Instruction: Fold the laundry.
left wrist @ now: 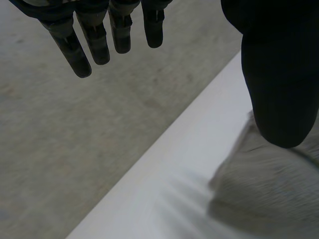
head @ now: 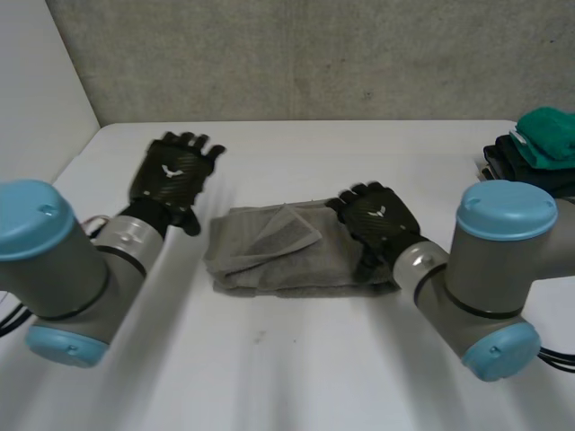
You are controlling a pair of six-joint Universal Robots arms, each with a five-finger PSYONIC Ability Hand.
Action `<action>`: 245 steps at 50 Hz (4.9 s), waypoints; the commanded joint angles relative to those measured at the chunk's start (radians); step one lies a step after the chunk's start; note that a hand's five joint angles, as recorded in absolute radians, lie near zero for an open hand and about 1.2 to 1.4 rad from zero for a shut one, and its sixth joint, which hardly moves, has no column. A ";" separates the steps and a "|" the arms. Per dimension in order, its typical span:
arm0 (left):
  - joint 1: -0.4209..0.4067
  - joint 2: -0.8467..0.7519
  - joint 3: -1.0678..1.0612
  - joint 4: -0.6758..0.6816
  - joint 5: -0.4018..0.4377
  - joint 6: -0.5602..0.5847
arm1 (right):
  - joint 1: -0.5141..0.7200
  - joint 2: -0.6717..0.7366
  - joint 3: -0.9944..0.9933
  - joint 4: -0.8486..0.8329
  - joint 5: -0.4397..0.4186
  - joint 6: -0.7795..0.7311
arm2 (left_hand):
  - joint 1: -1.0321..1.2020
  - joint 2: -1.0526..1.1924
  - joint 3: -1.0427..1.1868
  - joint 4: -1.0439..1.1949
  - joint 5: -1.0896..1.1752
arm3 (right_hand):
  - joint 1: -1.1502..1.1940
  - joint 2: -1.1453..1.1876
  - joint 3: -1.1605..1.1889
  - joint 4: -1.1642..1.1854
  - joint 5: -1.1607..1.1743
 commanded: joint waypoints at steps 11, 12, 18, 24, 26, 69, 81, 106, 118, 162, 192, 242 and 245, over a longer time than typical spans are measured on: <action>-0.175 -0.324 0.270 -0.017 0.012 -0.055 | -0.049 0.014 0.101 -0.111 -0.004 -0.049 | -0.007 -0.018 -0.022 -0.011 -0.031 | 0.199 0.211 0.211 0.210 0.198; -0.174 -0.352 0.300 -0.026 0.009 -0.054 | -0.048 0.014 0.102 -0.111 -0.004 -0.047 | -0.001 -0.012 -0.016 -0.005 -0.026 | 0.208 0.220 0.220 0.219 0.207; -0.157 -0.425 0.403 -0.056 -0.017 -0.052 | -0.036 0.038 0.107 -0.119 0.001 -0.052 | 0.020 0.009 0.004 0.015 -0.005 | 0.421 0.434 0.434 0.433 0.421; -0.065 -0.510 0.515 -0.064 -0.154 -0.029 | -0.040 0.046 0.107 -0.132 0.018 -0.062 | 0.034 0.023 0.019 0.030 0.010 | 0.563 0.575 0.575 0.574 0.562; -0.048 -0.519 0.529 -0.067 -0.195 0.000 | -0.042 0.046 0.108 -0.138 0.033 -0.062 | 0.034 0.023 0.019 0.030 0.010 | 0.618 0.631 0.631 0.630 0.618; -0.166 -0.508 0.534 -0.087 -0.195 -0.095 | -0.051 0.018 0.196 -0.158 0.062 -0.184 | 0.037 0.026 0.022 0.033 0.013 | 1.079 1.092 1.092 1.090 1.079; -0.058 -0.478 0.494 -0.076 -0.317 0.014 | -0.053 0.012 0.196 -0.157 0.065 -0.188 | 0.020 0.009 0.004 0.015 -0.005 | 1.170 1.182 1.182 1.181 1.169; -0.089 -0.061 0.157 -0.073 -0.200 -0.120 | -0.024 -0.164 0.169 -0.249 0.105 -0.699 | -0.007 -0.018 -0.022 -0.011 -0.031 | 1.170 1.182 1.182 1.181 1.169; -0.088 -0.045 0.092 -0.072 -0.200 -0.127 | 0.282 0.049 0.145 -0.292 -0.214 -0.716 | -0.010 -0.021 -0.025 -0.014 -0.034 | 1.168 1.180 1.180 1.179 1.167; -0.313 -0.334 0.374 -0.455 -0.318 -0.279 | -0.062 0.126 -0.194 0.285 -0.019 0.011 | 0.026 0.015 0.010 0.021 0.001 | -0.052 -0.039 -0.040 -0.041 -0.053; -0.223 -0.139 0.546 -0.466 0.208 -0.287 | 0.128 0.047 0.254 -0.368 0.027 -0.174 | 0.014 0.003 -0.002 0.009 -0.011 | -0.051 -0.038 -0.038 -0.040 -0.051; -0.195 -0.079 0.566 -0.458 0.208 -0.291 | -0.049 0.066 -0.192 -0.493 -0.001 -0.079 | 0.017 0.006 0.001 0.012 -0.008 | 1.170 1.182 1.182 1.181 1.169; -0.194 -0.059 0.571 -0.458 0.208 -0.291 | -0.124 0.052 -0.263 -0.522 0.001 -0.030 | 0.017 0.006 0.001 0.012 -0.008 | 1.170 1.182 1.182 1.181 1.169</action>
